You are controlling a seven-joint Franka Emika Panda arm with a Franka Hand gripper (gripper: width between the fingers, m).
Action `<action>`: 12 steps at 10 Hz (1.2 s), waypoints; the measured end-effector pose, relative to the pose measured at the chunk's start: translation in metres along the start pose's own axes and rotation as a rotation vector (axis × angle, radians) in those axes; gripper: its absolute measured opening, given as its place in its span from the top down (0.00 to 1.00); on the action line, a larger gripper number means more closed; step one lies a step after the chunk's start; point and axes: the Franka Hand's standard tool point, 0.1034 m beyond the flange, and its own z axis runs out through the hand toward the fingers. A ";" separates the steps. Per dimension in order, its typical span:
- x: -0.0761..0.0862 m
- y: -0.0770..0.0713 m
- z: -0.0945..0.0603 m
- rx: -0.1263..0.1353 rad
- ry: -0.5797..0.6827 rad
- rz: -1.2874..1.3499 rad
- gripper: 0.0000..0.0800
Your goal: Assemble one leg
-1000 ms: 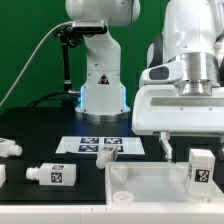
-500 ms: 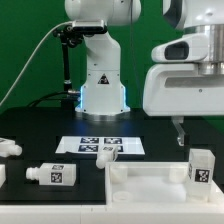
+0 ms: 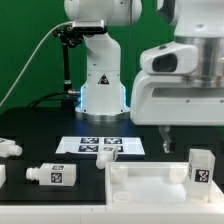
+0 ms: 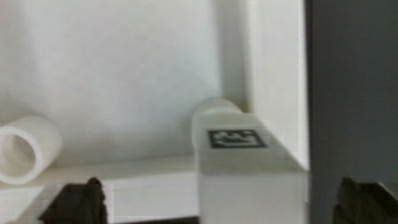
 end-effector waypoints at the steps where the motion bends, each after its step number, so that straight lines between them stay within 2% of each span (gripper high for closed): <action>1: 0.002 -0.004 0.007 -0.002 0.015 0.017 0.19; 2: 0.003 -0.009 0.014 -0.002 0.027 0.038 0.19; 4: 0.004 -0.008 0.017 -0.003 0.029 0.078 0.19; 6: 0.004 -0.007 0.017 -0.002 0.028 0.092 0.52; 7: 0.004 -0.008 0.017 0.001 0.028 0.214 0.65; 11: 0.004 -0.007 0.018 0.004 0.029 0.471 0.64; 12: 0.007 -0.006 0.019 0.013 0.052 0.624 0.64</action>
Offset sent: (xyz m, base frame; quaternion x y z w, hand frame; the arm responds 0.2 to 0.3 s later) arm 0.0000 0.0000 0.0000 0.0000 0.0000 0.0650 0.9979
